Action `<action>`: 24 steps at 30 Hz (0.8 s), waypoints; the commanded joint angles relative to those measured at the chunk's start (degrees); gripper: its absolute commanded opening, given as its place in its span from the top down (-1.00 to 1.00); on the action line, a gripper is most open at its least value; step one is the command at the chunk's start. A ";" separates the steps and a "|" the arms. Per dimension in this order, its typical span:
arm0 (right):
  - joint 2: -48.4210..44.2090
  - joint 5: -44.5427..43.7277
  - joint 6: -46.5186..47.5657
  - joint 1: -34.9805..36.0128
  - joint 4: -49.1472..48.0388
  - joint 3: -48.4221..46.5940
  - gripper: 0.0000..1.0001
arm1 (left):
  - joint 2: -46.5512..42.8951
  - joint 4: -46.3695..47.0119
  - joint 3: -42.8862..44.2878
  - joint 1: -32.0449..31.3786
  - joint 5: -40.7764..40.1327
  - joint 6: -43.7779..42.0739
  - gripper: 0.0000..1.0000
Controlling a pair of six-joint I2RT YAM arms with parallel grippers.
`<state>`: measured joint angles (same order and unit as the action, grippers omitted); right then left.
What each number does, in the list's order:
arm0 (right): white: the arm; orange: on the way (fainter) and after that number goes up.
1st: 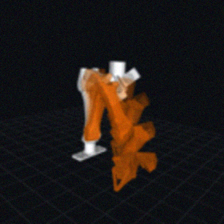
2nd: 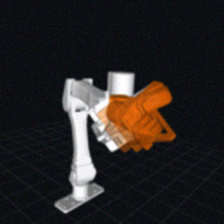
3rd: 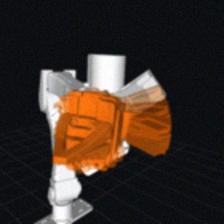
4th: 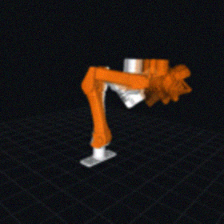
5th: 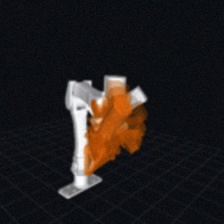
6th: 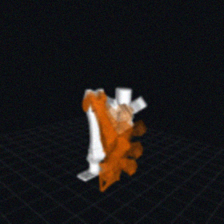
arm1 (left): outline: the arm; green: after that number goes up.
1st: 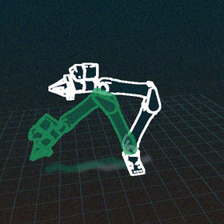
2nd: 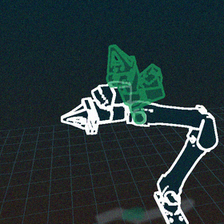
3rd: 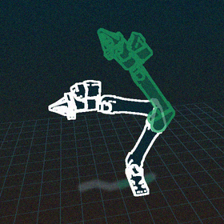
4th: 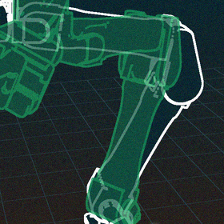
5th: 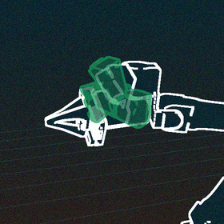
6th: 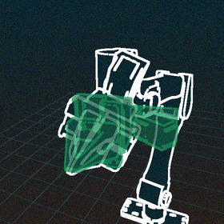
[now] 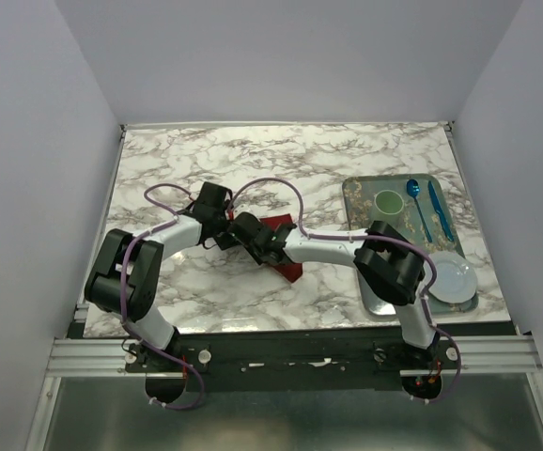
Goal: Fold the napkin, place the utensils inside, and roll it up
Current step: Roll the napkin with the utensil
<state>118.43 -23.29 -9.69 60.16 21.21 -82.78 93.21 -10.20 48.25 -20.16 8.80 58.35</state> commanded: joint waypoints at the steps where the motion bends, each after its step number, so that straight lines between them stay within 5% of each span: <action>1: -2.41 5.32 -1.12 -0.83 -3.44 5.16 0.33 | -3.38 -1.93 -0.52 0.03 -1.76 0.01 -0.35; 5: -4.96 20.16 -1.73 -4.87 -9.34 9.91 0.30 | -6.02 -1.58 -2.36 1.35 -2.38 0.28 -0.75; 8: -5.23 33.86 -3.66 -9.52 -12.68 12.29 0.31 | -8.39 -1.23 -3.51 1.79 -2.91 0.10 -0.88; 13: -2.87 52.96 -6.74 -16.38 -17.08 12.39 0.52 | -9.80 -0.53 -4.30 1.88 -1.95 0.80 -0.89; 17: 2.50 68.34 -11.73 -18.85 -18.83 8.96 0.49 | -9.19 0.53 -4.66 1.79 -1.15 1.51 -0.89; 24: 6.46 72.42 -17.11 -19.47 -20.68 6.93 0.49 | -4.97 1.23 -2.99 1.27 -1.15 1.42 -0.80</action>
<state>121.99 41.34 -21.61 40.38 1.76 -75.35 85.65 -9.91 44.27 -18.39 7.64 59.64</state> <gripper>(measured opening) 0.274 0.934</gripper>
